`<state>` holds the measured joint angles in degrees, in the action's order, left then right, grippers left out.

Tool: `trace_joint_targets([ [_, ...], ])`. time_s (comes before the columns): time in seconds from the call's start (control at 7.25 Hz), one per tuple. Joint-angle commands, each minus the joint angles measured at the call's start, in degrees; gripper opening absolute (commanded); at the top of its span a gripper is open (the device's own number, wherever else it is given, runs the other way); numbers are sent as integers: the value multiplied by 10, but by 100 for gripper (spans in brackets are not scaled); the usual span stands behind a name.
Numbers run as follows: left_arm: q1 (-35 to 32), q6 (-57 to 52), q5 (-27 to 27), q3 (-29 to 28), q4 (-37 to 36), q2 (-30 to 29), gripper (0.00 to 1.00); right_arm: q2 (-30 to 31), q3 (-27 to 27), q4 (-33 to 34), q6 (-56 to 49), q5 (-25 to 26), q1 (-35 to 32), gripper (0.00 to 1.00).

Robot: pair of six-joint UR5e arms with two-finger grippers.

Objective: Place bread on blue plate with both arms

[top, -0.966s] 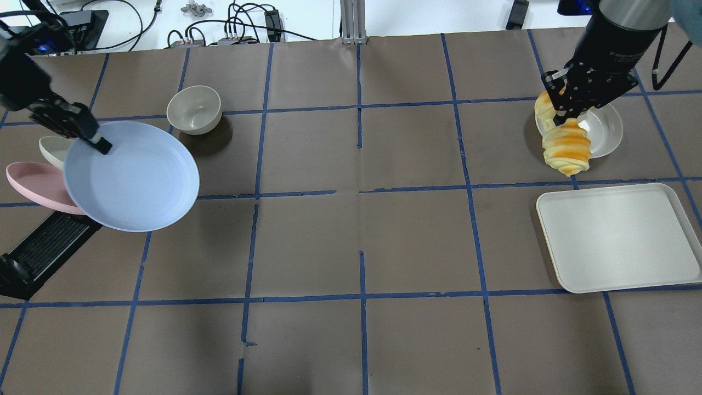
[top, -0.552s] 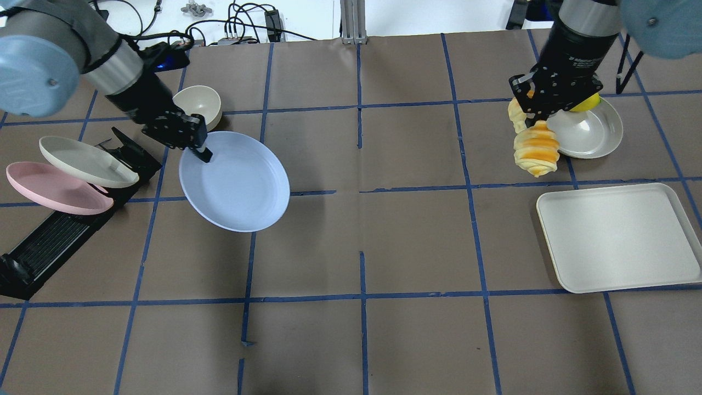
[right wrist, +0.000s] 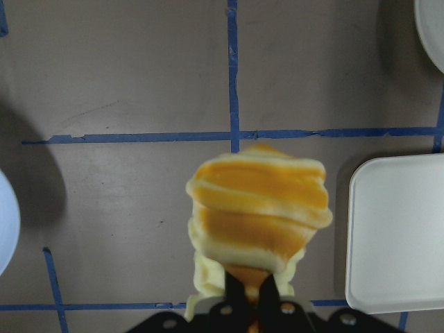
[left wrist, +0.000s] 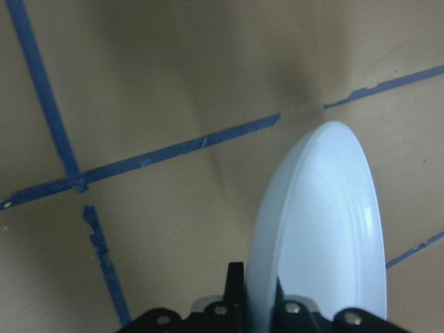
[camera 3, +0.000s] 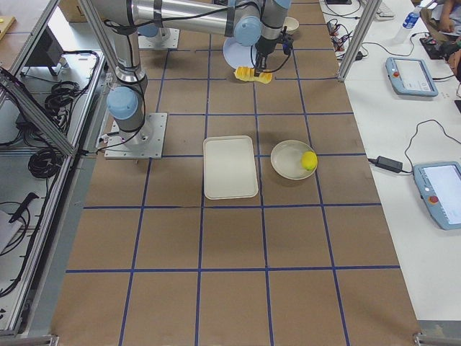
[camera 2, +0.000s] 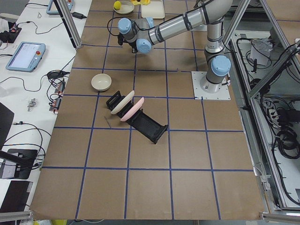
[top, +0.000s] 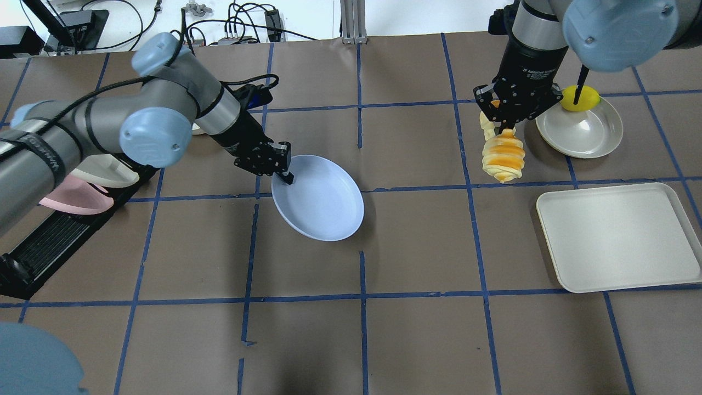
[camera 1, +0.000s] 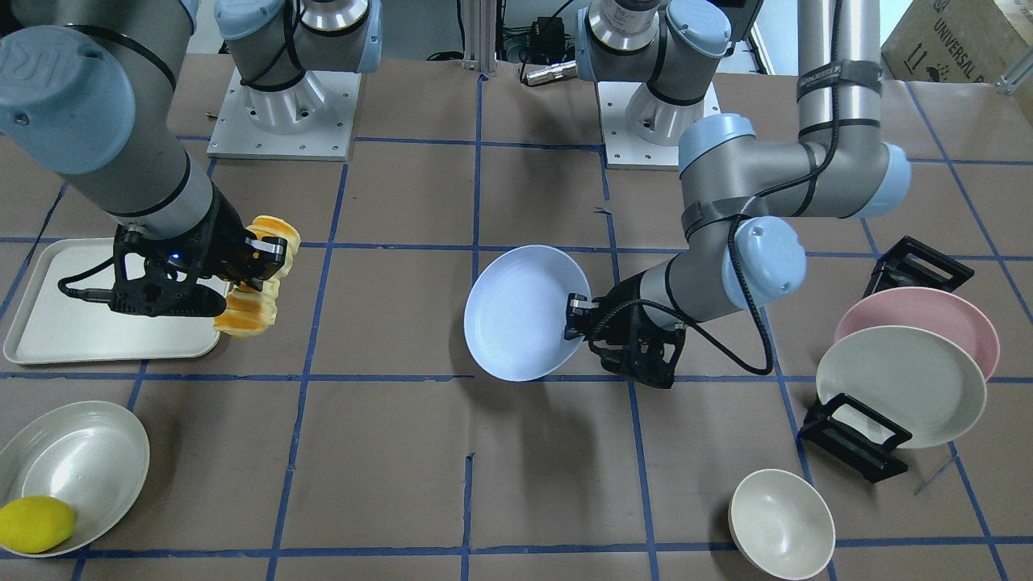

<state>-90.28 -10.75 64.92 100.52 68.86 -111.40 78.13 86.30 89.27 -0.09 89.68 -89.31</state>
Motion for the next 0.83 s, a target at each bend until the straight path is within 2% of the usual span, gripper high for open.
trace_joint_targets([
  [0.0, -34, 75, -15, -8, -102, -56, 16, -3, -8, -1, 1, -5, 1, 10],
  [0.14, -32, 84, -40, -9, -102, -60, 24, -2, -7, -1, 1, -6, -1, 10],
  [0.28, -32, 99, -35, -9, -101, -57, 94, 0, 0, -3, -3, 2, -1, 10],
  [0.41, -32, 100, -35, -12, -100, -46, 100, 5, 1, -2, -2, 4, -2, 10],
  [0.55, -25, 101, -34, -29, -88, -33, 100, 3, 1, -1, 3, -4, -2, 10],
  [0.69, -16, 100, -2, -49, -41, -5, 100, 0, -1, 1, 4, -4, -11, 10],
])
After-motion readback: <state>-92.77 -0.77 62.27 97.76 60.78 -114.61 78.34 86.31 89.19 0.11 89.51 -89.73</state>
